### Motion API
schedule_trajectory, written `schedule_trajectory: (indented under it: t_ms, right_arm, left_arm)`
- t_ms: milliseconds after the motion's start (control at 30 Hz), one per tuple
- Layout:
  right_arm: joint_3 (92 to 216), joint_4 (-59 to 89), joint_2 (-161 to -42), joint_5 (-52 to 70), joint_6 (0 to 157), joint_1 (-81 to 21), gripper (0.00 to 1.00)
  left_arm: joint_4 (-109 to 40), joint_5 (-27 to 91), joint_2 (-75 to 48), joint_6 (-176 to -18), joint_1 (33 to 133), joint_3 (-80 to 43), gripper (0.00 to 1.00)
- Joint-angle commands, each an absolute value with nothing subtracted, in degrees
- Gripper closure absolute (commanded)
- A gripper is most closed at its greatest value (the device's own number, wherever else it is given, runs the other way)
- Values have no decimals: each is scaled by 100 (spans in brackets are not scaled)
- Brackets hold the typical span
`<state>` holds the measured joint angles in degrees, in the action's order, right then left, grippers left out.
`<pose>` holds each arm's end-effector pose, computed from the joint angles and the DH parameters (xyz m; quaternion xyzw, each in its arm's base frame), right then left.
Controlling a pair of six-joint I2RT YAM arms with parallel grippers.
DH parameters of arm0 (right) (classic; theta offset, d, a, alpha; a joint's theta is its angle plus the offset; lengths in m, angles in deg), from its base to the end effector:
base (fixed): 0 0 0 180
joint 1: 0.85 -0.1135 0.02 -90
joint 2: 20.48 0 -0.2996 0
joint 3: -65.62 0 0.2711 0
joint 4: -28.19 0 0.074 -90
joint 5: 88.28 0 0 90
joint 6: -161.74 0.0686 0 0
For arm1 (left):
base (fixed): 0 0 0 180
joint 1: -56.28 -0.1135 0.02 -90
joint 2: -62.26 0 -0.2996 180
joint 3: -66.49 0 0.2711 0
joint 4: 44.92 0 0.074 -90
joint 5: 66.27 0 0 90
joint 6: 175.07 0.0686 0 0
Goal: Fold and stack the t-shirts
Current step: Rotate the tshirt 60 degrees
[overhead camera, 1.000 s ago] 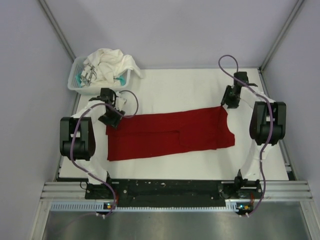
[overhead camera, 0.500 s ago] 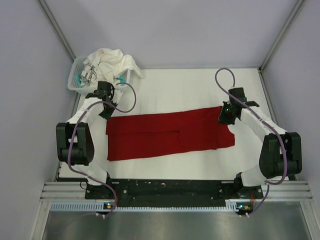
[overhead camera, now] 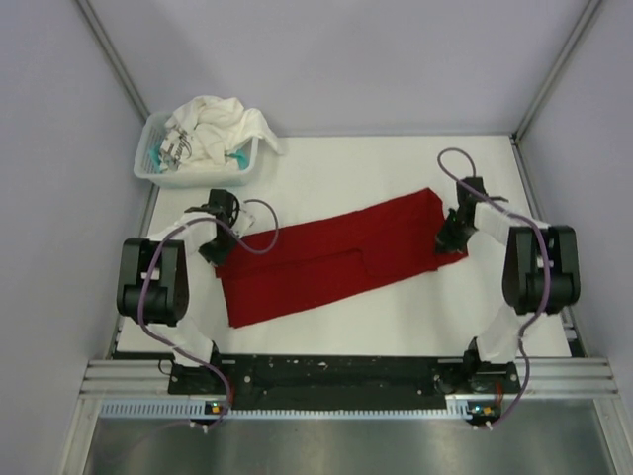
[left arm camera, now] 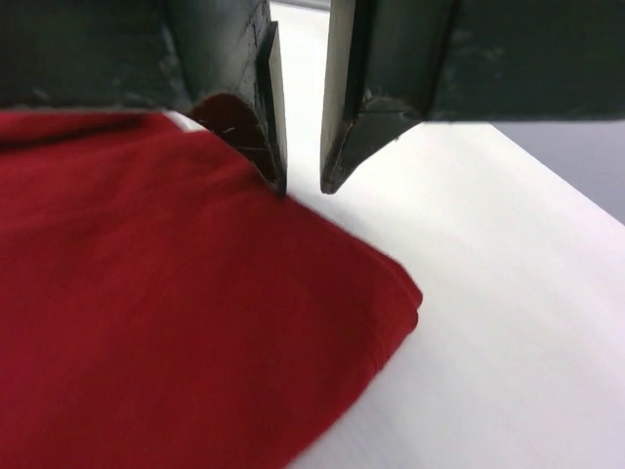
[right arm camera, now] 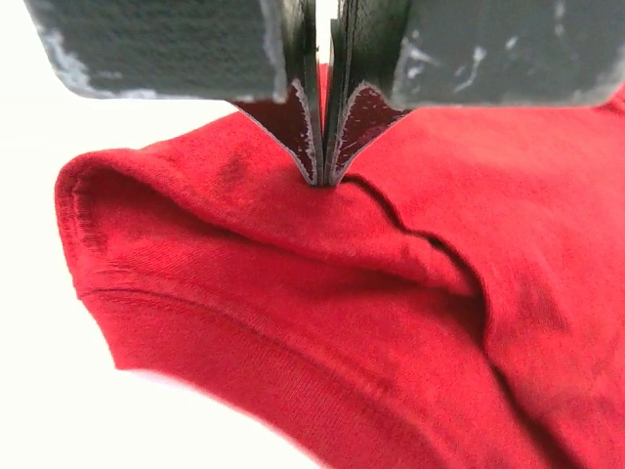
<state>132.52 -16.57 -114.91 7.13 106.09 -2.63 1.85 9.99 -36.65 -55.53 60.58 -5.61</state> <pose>0.3265 0.0166 0.1513 0.2698 0.9494 0.0920 0.1317 0.3484 -0.0099 0.1523 0.2696 0.9451 0.1465 0.1125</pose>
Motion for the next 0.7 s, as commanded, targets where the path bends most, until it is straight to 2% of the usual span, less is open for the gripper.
schedule_trajectory:
  t_ms: [0, 167, 233, 367, 500, 600, 633, 667]
  right_arm:
    - [15384, -1465, -12828, 382, 10277, 161, 100]
    - [18383, -2439, -14482, 787, 10075, 161, 100]
    - [18800, -2591, -14494, 989, 9917, 153, 100]
    - [18285, -2626, -13775, 500, 9706, 152, 100]
    - [16959, -2618, -13062, 234, 9653, 161, 98]
    - [16289, -2600, -12745, -72, 9609, 170, 87]
    - [16139, -2591, -12710, -169, 9618, 179, 72]
    - [15990, -2582, -12683, -223, 9618, 205, 68]
  left_arm:
    - [995, 1641, -2733, -5229, 6217, -63, 73]
    - [2488, 3056, -1783, -4738, 6568, 26, 66]
    - [2850, 3522, -1404, -4605, 6595, -70, 64]
    - [2563, 3499, -1112, -4656, 6595, -421, 58]
    - [1543, 2665, -1778, -5122, 6595, -913, 60]
    - [1270, 2252, -2578, -5334, 6595, -1493, 62]
    - [1191, 2215, -2868, -5325, 6595, -1616, 60]
    - [1112, 2180, -3036, -5282, 6595, -1696, 58]
